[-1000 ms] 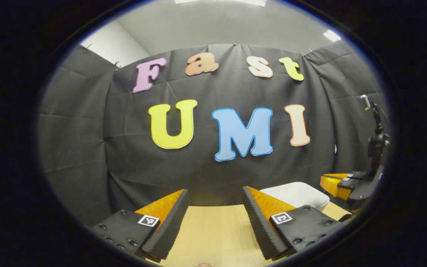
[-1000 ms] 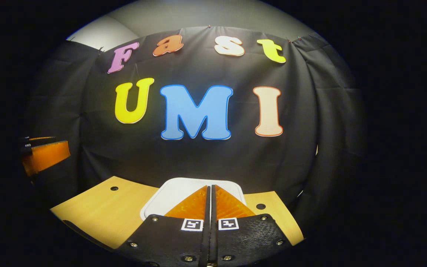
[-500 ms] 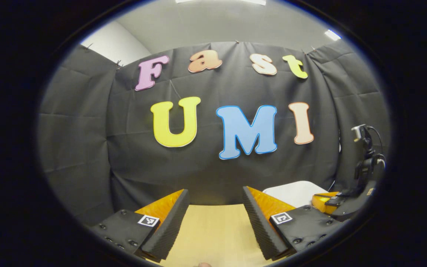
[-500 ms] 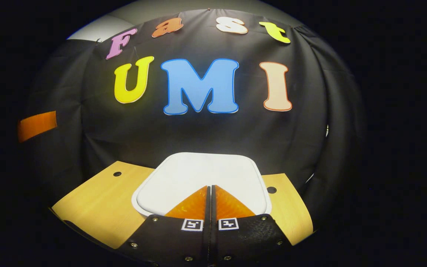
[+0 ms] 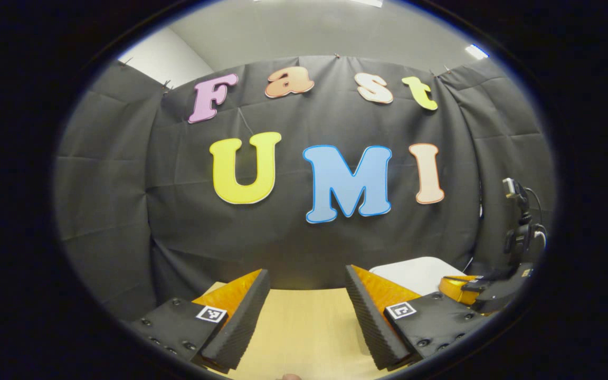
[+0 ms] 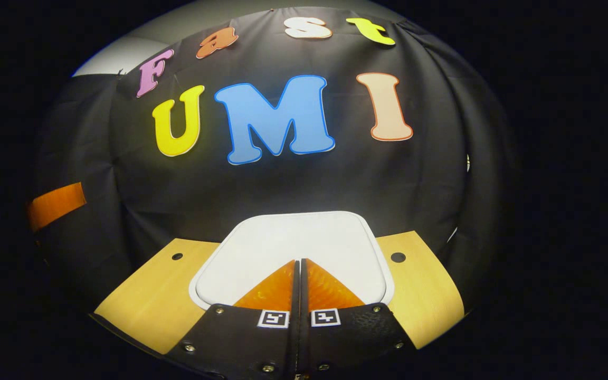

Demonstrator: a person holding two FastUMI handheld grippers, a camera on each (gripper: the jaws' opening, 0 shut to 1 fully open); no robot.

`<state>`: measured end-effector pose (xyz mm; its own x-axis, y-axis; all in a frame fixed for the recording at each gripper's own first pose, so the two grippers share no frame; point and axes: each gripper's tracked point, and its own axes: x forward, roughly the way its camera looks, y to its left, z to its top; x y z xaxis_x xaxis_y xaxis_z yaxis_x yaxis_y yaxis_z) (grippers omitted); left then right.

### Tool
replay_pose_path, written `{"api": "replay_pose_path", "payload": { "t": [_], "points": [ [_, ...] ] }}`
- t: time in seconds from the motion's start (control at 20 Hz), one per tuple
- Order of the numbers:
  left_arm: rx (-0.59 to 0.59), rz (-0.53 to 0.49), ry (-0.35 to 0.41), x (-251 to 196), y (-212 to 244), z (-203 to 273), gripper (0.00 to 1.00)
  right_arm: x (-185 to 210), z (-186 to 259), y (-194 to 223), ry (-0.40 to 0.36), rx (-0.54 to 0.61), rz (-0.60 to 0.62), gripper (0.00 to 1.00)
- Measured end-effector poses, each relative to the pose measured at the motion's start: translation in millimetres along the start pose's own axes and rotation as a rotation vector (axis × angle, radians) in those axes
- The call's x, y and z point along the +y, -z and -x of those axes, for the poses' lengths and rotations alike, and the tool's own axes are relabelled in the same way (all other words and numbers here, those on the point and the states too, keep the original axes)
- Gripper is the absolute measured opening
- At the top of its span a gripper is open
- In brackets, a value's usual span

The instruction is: Press the lid of the desktop garbage bin to open it, pick up the crumpled paper on the desktop and throw it into the bin, then pick up the pop can on the desktop and drop it into the bin, and finally close the garbage bin lid.

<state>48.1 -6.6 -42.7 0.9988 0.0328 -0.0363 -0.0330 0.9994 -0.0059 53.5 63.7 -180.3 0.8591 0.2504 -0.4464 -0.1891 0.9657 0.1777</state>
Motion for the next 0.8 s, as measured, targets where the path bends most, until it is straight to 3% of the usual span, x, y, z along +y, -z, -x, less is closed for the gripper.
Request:
{"api": "replay_pose_path", "payload": {
  "t": [0.35,0.8],
  "points": [
    [-0.001,-0.010,-0.004,-0.8,4.0,-1.9,0.96,0.2,5.2,-12.3,0.012,-0.040,-0.005,0.01],
    [0.000,-0.006,-0.003,-5.1,7.2,-2.0,0.94,4.7,32.8,-82.2,0.011,-0.202,-0.007,0.01]
  ]
}}
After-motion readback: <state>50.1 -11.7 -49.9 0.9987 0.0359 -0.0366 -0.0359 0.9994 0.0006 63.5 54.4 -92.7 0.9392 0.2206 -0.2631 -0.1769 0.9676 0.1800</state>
